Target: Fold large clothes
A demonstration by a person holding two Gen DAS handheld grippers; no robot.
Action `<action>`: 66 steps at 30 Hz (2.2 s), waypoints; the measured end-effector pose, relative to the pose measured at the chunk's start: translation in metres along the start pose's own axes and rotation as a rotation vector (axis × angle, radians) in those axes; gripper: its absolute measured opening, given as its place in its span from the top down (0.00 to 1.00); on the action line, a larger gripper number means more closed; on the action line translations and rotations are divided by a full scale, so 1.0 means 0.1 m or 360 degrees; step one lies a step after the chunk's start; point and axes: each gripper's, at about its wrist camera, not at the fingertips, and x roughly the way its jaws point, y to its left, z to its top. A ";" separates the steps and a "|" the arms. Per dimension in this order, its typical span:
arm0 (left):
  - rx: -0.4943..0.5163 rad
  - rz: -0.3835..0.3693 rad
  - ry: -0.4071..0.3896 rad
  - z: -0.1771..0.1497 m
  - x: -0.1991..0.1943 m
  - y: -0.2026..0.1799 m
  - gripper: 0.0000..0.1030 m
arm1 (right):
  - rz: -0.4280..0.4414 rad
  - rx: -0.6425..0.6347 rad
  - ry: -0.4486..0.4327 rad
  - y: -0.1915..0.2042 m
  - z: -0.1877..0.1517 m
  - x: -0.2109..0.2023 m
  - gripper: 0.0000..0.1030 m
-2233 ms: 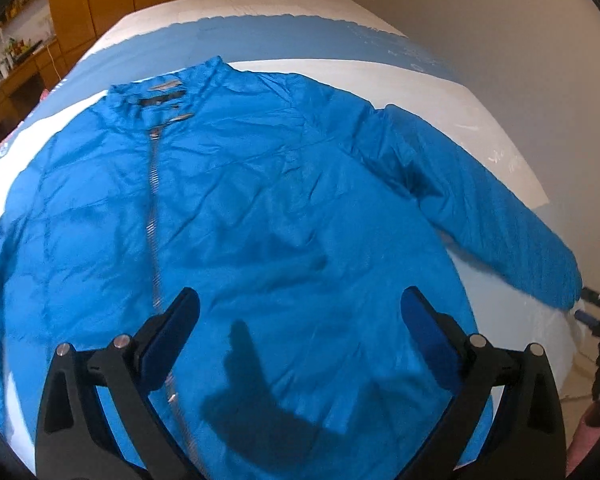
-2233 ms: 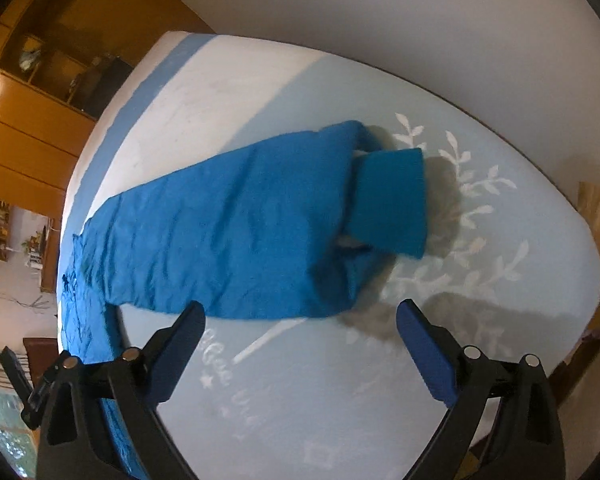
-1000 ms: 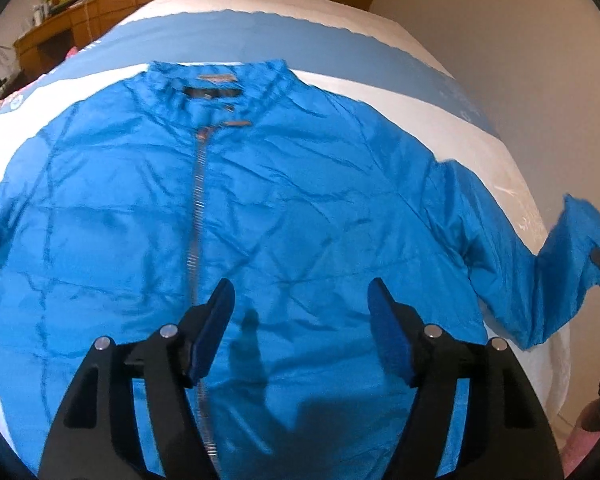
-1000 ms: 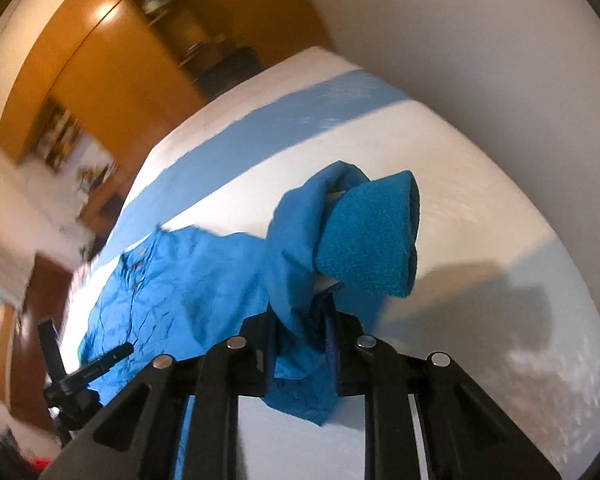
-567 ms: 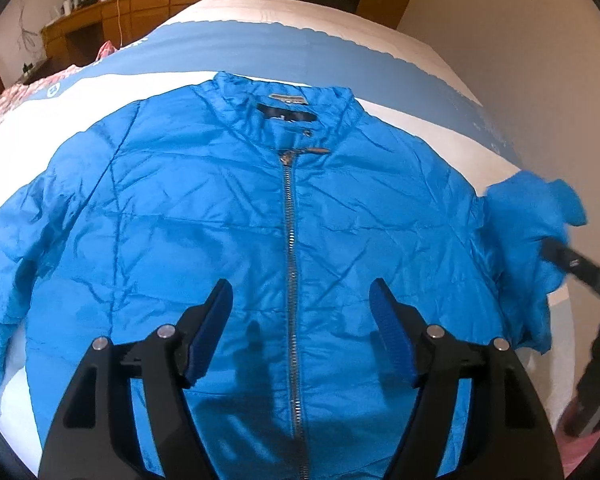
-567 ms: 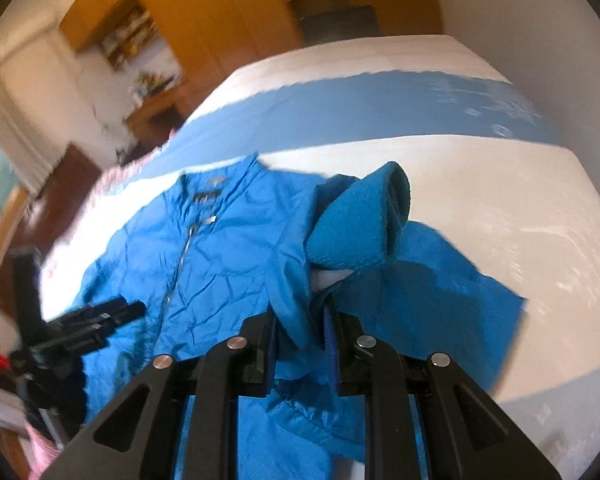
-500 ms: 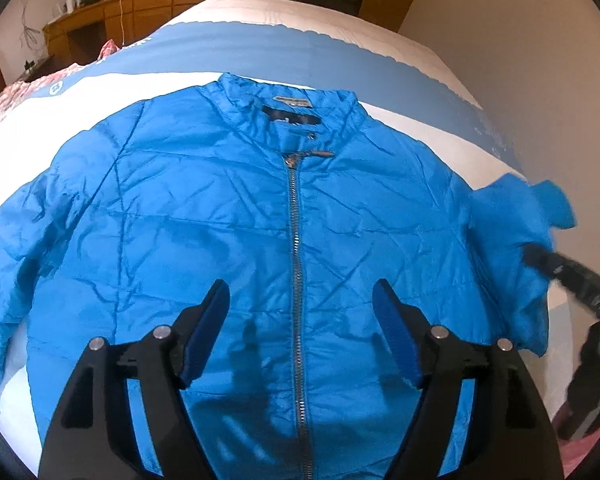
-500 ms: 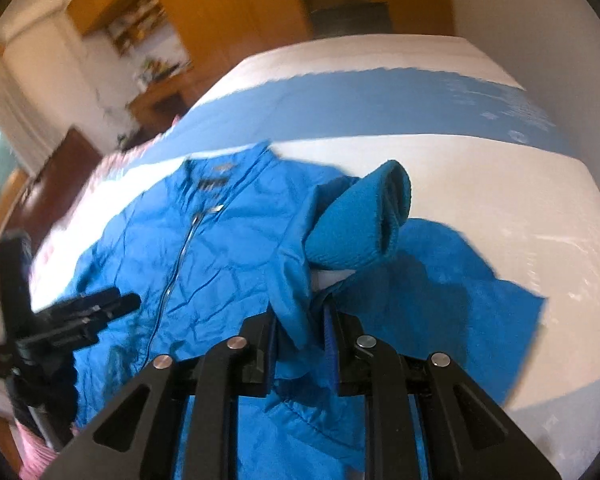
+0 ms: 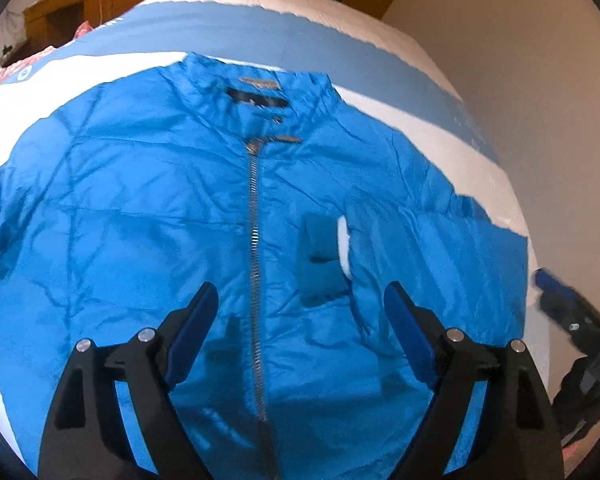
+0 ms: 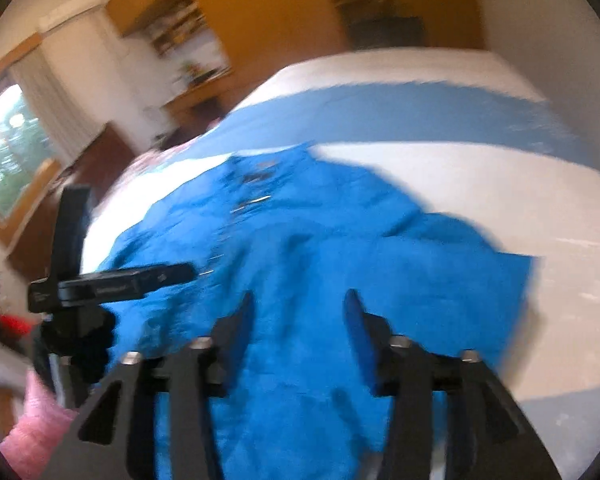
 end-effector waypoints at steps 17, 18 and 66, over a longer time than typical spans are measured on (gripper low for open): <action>0.0035 -0.0096 -0.0065 0.18 0.11 -0.25 0.86 | -0.0105 0.0365 -0.0049 -0.78 -0.12 -0.01 0.48; 0.0029 -0.0066 -0.0134 0.18 -0.01 -0.19 0.86 | -0.0094 0.0364 -0.0054 -0.78 -0.11 -0.02 0.48; -0.0075 0.0469 -0.0294 0.45 -0.33 0.70 0.60 | -0.0067 0.0043 0.0208 0.47 0.55 1.35 0.57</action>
